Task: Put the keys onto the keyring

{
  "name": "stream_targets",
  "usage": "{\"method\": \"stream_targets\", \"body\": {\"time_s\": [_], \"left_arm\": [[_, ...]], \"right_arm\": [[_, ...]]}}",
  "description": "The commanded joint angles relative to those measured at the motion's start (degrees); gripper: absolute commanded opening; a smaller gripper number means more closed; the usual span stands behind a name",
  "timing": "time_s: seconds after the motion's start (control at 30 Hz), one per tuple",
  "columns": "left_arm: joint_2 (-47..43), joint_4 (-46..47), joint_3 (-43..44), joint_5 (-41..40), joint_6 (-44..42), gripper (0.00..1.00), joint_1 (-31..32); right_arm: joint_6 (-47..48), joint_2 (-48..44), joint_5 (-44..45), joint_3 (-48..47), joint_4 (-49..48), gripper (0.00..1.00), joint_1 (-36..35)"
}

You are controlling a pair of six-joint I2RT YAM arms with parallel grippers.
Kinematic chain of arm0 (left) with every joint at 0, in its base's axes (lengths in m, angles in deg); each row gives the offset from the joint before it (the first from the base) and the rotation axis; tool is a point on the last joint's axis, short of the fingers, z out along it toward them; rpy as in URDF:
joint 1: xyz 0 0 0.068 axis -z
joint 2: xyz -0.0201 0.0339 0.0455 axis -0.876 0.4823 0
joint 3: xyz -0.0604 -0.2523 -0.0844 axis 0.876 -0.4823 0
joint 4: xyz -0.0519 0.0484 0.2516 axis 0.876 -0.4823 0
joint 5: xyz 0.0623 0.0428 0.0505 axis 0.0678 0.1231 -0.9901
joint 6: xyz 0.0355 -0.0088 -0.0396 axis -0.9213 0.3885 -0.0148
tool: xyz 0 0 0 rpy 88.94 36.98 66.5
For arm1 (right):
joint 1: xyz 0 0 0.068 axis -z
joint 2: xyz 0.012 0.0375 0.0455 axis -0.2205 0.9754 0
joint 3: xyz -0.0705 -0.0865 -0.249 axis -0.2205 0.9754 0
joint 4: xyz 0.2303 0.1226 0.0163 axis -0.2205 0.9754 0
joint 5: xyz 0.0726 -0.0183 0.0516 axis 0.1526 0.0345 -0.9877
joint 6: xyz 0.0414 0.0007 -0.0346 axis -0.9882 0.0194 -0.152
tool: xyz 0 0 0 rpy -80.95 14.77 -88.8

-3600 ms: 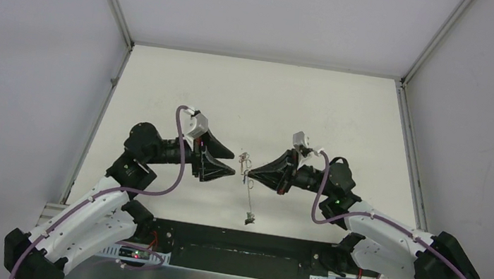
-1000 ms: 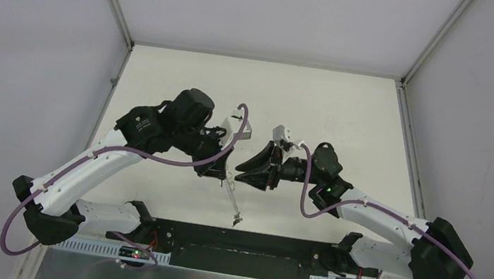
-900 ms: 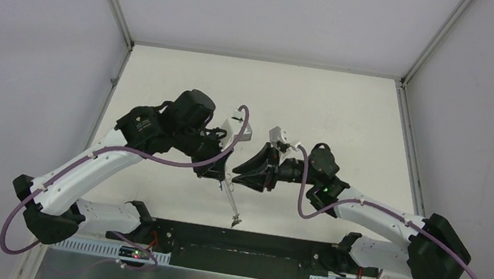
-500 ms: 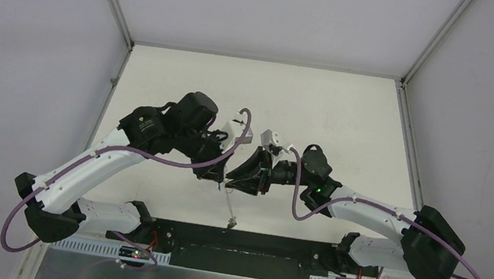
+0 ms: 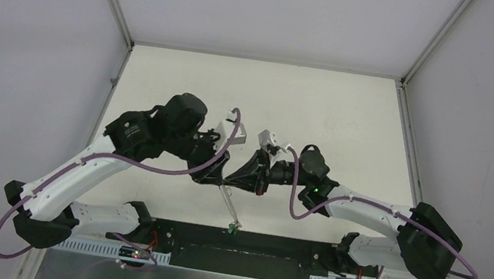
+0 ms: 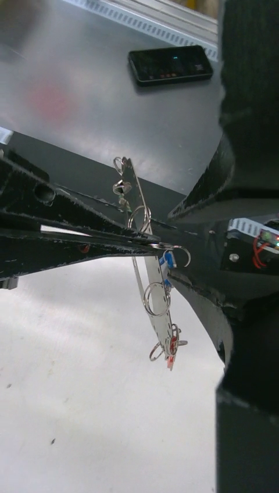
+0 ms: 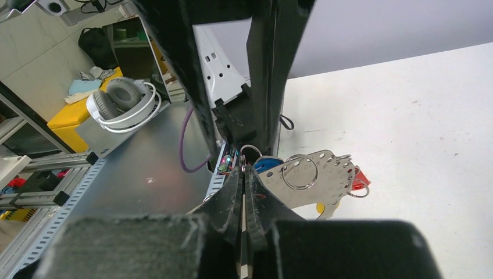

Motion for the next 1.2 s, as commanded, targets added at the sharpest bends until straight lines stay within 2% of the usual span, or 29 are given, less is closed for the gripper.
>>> {"method": "stream_targets", "body": {"time_s": [0.0, 0.17, 0.27, 0.43, 0.6, 0.67, 0.83, 1.07, 1.17], "left_arm": [[-8.65, 8.03, -2.98, -2.02, 0.36, 0.38, 0.56], [-19.40, 18.71, -13.53, -1.79, 1.77, 0.54, 0.56], [-25.38, 24.52, -19.68, 1.74, -2.18, 0.54, 0.55], [-33.21, 34.05, -28.78, 3.28, -9.23, 0.54, 0.56], [-36.27, 39.88, -33.28, 2.66, -17.16, 0.53, 0.56], [-35.34, 40.88, -33.61, 3.91, -19.21, 0.51, 0.56], [-31.32, 40.83, -32.57, 6.68, -20.43, 0.38, 0.56], [-31.67, 39.41, -32.89, 7.08, -20.49, 0.19, 0.56], [-31.92, 37.84, -32.88, 6.89, -20.04, 0.15, 0.56]], "right_arm": [[-0.01, -3.57, 1.45, 0.80, -4.68, 0.00, -0.35], [0.69, -5.36, 1.88, 1.45, -3.09, 0.00, -0.39], [0.75, -5.97, 2.05, 1.71, -2.69, 0.00, -0.33], [0.63, -6.53, 2.42, 2.01, -2.41, 0.00, -0.37], [0.58, -6.51, 2.51, 2.03, -2.31, 0.00, -0.34], [0.61, -6.41, 2.58, 1.94, -2.31, 0.00, -0.34], [0.63, -6.42, 2.74, 2.00, -2.31, 0.00, -0.38], [0.80, -6.57, 3.07, 2.18, -2.31, 0.00, -0.33], [0.80, -6.52, 3.29, 2.20, -2.31, 0.00, -0.33]]}}
